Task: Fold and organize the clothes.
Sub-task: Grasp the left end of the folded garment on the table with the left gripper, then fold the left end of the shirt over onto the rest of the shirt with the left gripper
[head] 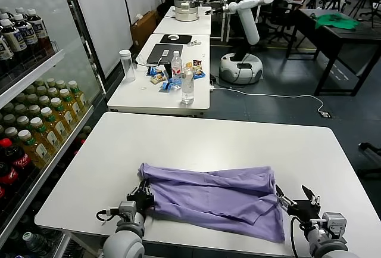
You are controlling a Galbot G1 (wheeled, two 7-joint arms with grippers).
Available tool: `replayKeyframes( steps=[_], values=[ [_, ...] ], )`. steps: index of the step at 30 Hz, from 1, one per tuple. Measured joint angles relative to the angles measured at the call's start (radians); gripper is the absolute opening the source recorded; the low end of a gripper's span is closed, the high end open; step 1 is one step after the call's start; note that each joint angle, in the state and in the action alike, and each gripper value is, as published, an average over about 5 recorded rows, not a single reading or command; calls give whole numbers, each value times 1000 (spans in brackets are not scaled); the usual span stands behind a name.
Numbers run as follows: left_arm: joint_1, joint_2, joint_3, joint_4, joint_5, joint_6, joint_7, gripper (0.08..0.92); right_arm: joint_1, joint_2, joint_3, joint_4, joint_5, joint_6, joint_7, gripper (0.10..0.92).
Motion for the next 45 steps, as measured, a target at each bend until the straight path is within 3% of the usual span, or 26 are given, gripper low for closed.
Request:
replayKeyframes(
  steps=[20, 27, 34, 45],
  values=[
    [-29, 190, -314, -45, -173, 16, 32, 131, 13, 5, -19, -11, -1, 0, 10, 823],
    [-26, 231, -392, -116, -262, 49, 33, 131, 8, 8, -26, -17, -7, 2, 10, 823],
    [-29, 205, -365, -256, -372, 100, 20, 131, 9, 8, -32, -28, -16, 5, 9, 823],
    [-80, 64, -156, -329, -434, 144, -3, 131, 12, 11, -41, -52, -32, 12, 6, 823]
  ],
)
